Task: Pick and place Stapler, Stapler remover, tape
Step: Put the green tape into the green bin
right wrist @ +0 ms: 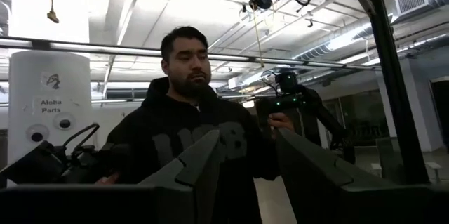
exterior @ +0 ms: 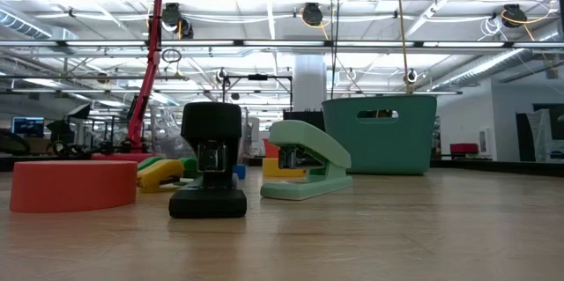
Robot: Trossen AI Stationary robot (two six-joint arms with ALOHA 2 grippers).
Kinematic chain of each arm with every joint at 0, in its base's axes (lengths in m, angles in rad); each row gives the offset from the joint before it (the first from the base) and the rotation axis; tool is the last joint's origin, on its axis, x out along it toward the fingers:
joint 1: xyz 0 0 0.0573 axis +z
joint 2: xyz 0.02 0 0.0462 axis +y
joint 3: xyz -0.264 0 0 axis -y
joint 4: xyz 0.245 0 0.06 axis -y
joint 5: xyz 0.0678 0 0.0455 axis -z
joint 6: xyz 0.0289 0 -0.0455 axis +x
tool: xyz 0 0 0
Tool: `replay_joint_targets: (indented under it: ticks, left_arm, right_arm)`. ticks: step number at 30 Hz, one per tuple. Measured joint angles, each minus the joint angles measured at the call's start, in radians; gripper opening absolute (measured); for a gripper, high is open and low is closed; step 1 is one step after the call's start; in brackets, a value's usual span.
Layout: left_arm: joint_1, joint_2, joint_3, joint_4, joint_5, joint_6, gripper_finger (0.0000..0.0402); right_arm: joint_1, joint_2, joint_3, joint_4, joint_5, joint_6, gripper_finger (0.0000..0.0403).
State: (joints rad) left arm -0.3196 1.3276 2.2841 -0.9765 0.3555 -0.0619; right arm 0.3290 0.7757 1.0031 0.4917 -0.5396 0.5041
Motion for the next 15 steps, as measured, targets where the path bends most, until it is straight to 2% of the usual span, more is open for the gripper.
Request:
replay_joint_targets:
  ticks: [15]
  left_arm:
    - [-0.217, -0.035, 0.000, 0.071, -0.002, 0.088, 0.0156]
  right_arm:
    - [0.000, 0.006, 0.000, -0.033, 0.019, 0.003, 0.0134]
